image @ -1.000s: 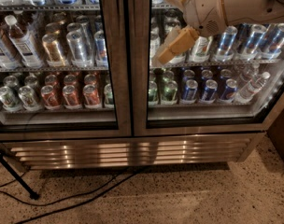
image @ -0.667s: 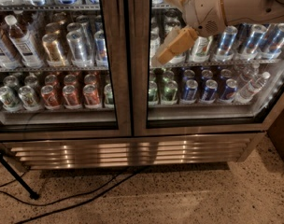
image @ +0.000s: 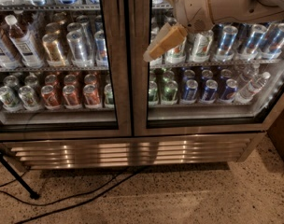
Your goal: Open right fridge door
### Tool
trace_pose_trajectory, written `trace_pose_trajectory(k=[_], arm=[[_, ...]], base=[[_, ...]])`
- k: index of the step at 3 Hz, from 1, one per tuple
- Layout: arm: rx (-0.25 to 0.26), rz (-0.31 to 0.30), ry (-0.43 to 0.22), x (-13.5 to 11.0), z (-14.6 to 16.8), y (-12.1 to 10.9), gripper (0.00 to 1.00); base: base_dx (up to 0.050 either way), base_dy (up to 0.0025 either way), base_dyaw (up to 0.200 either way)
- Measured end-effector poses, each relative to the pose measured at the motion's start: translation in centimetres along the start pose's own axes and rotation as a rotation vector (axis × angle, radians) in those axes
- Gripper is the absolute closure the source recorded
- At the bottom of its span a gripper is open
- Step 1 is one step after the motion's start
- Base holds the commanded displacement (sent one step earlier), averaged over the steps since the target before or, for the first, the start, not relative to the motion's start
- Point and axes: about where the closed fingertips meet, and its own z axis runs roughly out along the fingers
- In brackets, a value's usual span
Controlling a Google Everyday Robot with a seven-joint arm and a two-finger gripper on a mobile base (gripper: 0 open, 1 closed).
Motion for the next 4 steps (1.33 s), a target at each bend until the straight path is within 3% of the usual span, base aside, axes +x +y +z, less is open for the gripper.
trace_pose_trajectory(k=[1, 3, 4], arm=[[0.008, -0.019, -0.012, 0.0, 0.5, -0.6, 0.00], [-0.035, -0.028, -0.060, -0.6, 2.3, -0.6, 0.33], [-0.051, -0.026, -0.071, -0.6, 2.6, -0.4, 0.32]], base=[[0.000, 0.00000, 0.000], [0.000, 0.00000, 0.000], [0.000, 0.00000, 0.000]])
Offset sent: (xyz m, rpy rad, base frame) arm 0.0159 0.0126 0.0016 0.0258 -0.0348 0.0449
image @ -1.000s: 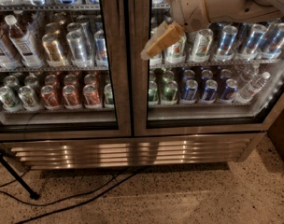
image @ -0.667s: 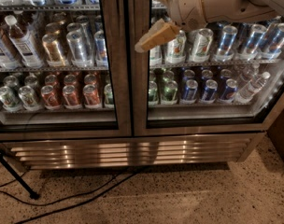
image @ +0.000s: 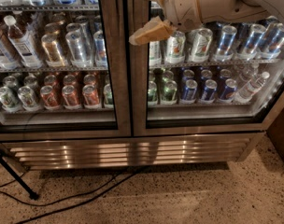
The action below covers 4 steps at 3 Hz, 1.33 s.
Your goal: Open right fridge door
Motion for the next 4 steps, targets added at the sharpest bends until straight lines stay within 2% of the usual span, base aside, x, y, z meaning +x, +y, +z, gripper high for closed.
trace_pose_trajectory(k=[4], arm=[[-0.001, 0.000, -0.001, 0.42, -0.35, -0.59, 0.35]], base=[[0.000, 0.00000, 0.000]])
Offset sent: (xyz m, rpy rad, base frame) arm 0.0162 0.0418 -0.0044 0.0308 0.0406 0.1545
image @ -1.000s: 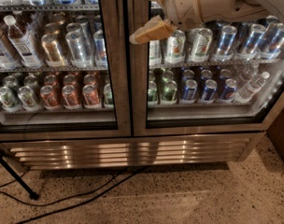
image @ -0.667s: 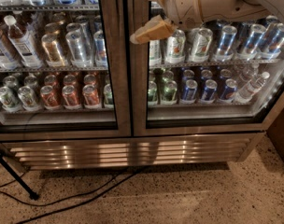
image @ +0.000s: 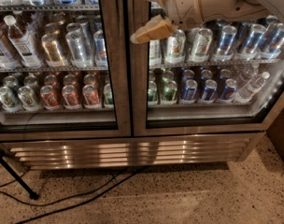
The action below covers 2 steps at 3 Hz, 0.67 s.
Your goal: Open right fridge door
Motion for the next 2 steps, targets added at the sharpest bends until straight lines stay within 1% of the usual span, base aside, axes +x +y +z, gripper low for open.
trace_pose_trajectory(k=[2], arm=[[-0.010, 0.003, -0.009, 0.25, 0.17, -0.39, 0.33]], base=[[0.000, 0.00000, 0.000]])
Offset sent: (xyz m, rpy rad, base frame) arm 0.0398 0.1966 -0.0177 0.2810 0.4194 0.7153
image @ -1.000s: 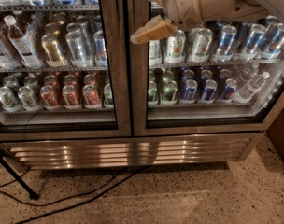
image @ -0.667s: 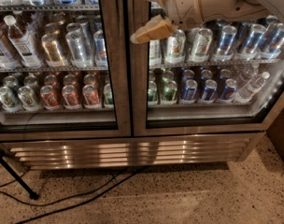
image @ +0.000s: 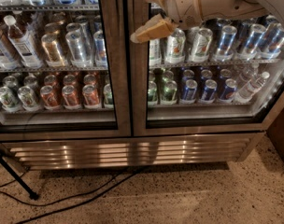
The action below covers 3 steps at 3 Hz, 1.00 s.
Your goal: Open right fridge door
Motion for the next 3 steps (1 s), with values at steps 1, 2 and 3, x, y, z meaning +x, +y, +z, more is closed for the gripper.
trace_pose_trajectory(k=[1, 2, 3], arm=[[-0.012, 0.014, -0.015, 0.08, 0.29, -0.17, 0.33], [-0.012, 0.014, -0.015, 0.23, 0.28, -0.39, 0.32], [-0.027, 0.016, -0.028, 0.15, 0.68, -0.40, 0.32]], base=[[0.000, 0.00000, 0.000], [0.000, 0.00000, 0.000], [0.000, 0.00000, 0.000]])
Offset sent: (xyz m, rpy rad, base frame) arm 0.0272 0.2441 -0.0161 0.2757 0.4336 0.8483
